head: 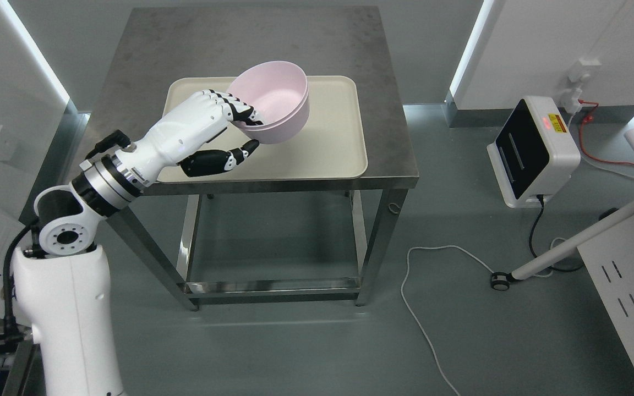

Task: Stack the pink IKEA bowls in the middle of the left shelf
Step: 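Lift the stacked pink bowls off the tray with the left hand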

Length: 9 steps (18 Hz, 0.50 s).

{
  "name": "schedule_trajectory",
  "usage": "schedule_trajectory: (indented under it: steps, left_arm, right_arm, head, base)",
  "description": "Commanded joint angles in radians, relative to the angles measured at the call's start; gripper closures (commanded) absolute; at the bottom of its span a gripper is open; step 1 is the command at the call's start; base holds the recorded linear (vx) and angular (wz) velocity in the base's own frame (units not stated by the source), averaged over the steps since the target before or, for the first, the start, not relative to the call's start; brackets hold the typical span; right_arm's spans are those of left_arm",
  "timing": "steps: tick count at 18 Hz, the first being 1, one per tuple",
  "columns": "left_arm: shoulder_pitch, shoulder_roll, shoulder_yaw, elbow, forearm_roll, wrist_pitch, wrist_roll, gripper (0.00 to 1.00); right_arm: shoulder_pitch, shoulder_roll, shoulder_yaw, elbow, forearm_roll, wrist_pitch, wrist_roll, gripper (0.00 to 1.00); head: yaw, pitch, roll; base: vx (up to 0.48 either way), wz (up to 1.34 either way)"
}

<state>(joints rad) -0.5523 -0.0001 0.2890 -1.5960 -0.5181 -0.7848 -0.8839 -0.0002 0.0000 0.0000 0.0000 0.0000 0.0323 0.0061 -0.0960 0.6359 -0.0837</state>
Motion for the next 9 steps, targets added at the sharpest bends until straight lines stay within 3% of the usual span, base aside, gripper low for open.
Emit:
schedule_trajectory:
  steps: [1, 9]
  left_arm:
    - [0.026, 0.018, 0.024, -0.024, 0.035, -0.001, 0.0, 0.99]
    - [0.026, 0.018, 0.015, -0.025, 0.039, -0.001, 0.0, 0.99]
  right_arm:
    - [0.029, -0.017, -0.011, -0.034, 0.0, 0.001, 0.0, 0.0]
    - [0.029, -0.017, -0.011, -0.034, 0.0, 0.003, 0.0, 0.0]
  head:
    - [0.0, 0.0, 0.0]
    - [0.0, 0.0, 0.0]
  base:
    - [0.0, 0.0]
    - [-0.013, 0.02]
